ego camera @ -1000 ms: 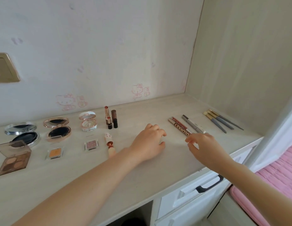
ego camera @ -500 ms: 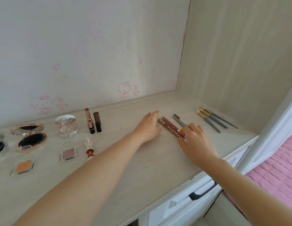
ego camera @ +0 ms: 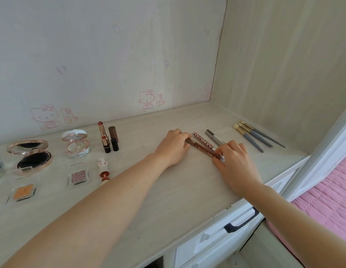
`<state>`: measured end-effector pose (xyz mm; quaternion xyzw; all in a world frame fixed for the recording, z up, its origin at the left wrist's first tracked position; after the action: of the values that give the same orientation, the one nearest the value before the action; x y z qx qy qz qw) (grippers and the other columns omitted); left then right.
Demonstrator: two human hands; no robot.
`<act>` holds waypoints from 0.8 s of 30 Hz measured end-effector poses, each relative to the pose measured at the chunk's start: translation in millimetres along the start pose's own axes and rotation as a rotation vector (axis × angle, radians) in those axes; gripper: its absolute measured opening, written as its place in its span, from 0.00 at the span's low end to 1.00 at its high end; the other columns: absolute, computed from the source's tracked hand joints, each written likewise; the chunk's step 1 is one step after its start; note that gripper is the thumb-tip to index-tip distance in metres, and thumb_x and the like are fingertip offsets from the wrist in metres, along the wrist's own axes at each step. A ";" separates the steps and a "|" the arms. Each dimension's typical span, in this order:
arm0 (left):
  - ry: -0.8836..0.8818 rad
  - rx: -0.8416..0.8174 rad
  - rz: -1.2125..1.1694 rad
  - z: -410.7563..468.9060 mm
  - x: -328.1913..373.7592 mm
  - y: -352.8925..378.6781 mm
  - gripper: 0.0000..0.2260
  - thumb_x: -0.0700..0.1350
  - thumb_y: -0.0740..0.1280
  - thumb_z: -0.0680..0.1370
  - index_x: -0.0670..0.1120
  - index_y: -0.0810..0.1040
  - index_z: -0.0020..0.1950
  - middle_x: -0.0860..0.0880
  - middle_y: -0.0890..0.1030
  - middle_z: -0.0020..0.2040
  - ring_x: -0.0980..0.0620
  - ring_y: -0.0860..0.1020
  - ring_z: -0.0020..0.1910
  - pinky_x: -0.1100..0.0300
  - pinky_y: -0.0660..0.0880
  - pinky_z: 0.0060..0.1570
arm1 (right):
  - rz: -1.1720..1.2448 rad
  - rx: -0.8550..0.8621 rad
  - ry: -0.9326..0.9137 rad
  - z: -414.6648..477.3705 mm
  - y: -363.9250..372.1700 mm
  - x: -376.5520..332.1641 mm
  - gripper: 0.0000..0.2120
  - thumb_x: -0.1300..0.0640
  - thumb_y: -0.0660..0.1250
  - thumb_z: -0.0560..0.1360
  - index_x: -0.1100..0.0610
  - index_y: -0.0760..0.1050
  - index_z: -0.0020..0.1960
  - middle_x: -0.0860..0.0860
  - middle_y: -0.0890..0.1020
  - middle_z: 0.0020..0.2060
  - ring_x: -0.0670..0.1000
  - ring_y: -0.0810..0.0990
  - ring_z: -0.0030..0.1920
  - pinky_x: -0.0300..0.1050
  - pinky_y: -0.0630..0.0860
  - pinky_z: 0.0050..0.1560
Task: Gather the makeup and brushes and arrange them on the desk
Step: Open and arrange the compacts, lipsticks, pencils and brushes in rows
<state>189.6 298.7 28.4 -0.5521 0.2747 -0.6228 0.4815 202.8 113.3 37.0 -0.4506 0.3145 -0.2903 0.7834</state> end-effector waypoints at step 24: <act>0.100 0.052 -0.153 -61.9 -11.5 -56.8 0.07 0.42 0.60 0.80 0.48 0.77 0.54 0.52 0.76 0.50 0.54 0.69 0.53 0.65 0.64 0.51 | 0.298 0.055 -0.077 -23.4 -21.6 -36.6 0.06 0.58 0.63 0.78 0.56 0.75 0.54 0.48 0.78 0.45 0.46 0.75 0.43 0.31 0.70 0.39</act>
<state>113.0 319.2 58.3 -0.5271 0.2393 -0.6914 0.4323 158.3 118.9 55.5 -0.3880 0.3399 -0.1617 0.8413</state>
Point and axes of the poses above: each hand's wrist, its own z-axis towards the middle knuckle, its own y-axis out of the palm, x = y × z, the point moved 5 cm from there along z, towards the middle knuckle
